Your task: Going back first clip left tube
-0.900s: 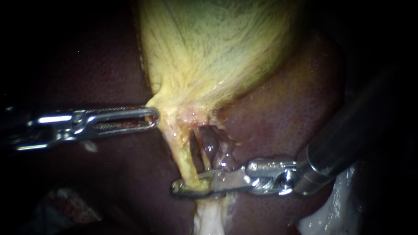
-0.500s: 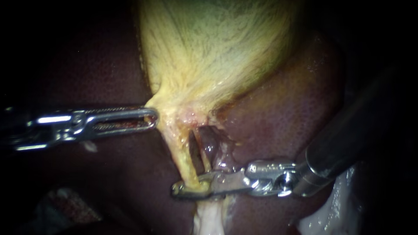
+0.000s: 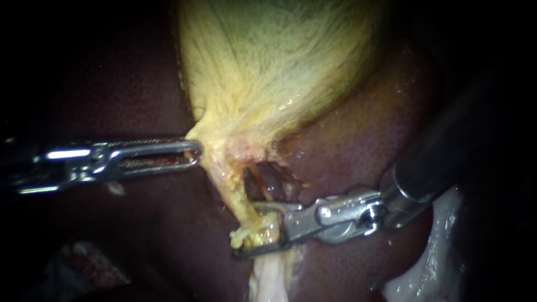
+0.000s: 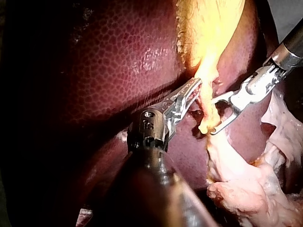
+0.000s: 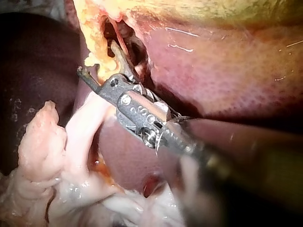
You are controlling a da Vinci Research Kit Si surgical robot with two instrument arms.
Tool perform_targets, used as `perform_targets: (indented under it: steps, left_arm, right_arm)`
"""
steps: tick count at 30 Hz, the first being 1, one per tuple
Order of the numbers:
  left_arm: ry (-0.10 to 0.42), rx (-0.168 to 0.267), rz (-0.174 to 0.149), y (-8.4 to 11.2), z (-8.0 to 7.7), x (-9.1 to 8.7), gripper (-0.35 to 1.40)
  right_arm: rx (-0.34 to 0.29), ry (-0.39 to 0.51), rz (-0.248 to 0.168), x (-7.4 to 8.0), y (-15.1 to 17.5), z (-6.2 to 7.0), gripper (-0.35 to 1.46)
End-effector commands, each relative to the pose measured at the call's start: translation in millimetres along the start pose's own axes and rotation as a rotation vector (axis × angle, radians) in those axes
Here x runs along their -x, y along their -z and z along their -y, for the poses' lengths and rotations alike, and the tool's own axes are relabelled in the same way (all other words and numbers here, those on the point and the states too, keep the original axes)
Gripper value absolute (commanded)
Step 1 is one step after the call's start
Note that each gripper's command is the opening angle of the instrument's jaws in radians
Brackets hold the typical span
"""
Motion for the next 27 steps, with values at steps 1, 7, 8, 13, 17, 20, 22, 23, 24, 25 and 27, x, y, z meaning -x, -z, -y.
perform_targets:
  steps: [1,7,8,13,17,20,22,23,24,25,27]
  left_arm:
    - [0.0,0.0,0.0,0.0,0.0,0.0,-0.08]
    - [0.0,0.0,0.0,0.0,0.0,0.0,-0.08]
    - [0.0,0.0,0.0,0.0,0.0,0.0,-0.08]
    - [-0.001,0.0,0.0,0.0,-0.2,0.0,-0.08]
    - [-0.001,0.0,0.0,-0.2,-0.7,-0.1,-0.08]
    - [-0.002,0.0,0.0,-0.4,-0.9,-0.2,-0.08]
    - [-0.002,0.0,0.0,-0.5,-1.1,-0.2,-0.08]
    - [-0.002,0.0,0.0,-0.5,-1.3,-0.2,-0.08]
    - [-0.002,0.0,0.0,-0.6,-1.4,-0.2,-0.08]
    - [-0.002,0.0,0.0,-0.6,-1.5,-0.2,-0.08]
    - [-0.003,0.0,0.001,-0.8,-1.9,-0.4,-0.08]
  right_arm:
    - [0.003,0.007,0.001,0.1,0.3,-0.1,0.6]
    - [0.008,0.004,-0.001,0.2,2.7,0.2,0.6]
    - [0.008,0.003,-0.001,0.2,3.3,0.2,0.6]
    - [0.032,-0.015,-0.002,-0.7,7.7,0.5,0.6]
    - [0.046,0.005,0.001,-1.2,10.9,0.7,0.6]
    - [0.061,0.027,0.004,-1.7,12.9,0.4,0.6]
    - [0.069,0.04,0.007,-2.1,13.8,0.2,0.6]
    - [0.073,0.052,0.008,-2.3,14.3,0.1,0.6]
    - [0.076,0.06,0.01,-2.5,14.6,0.0,0.6]
    - [0.082,0.068,0.011,-2.6,14.9,0.0,0.6]
    - [0.085,0.091,0.014,-3.0,15.5,0.1,0.6]
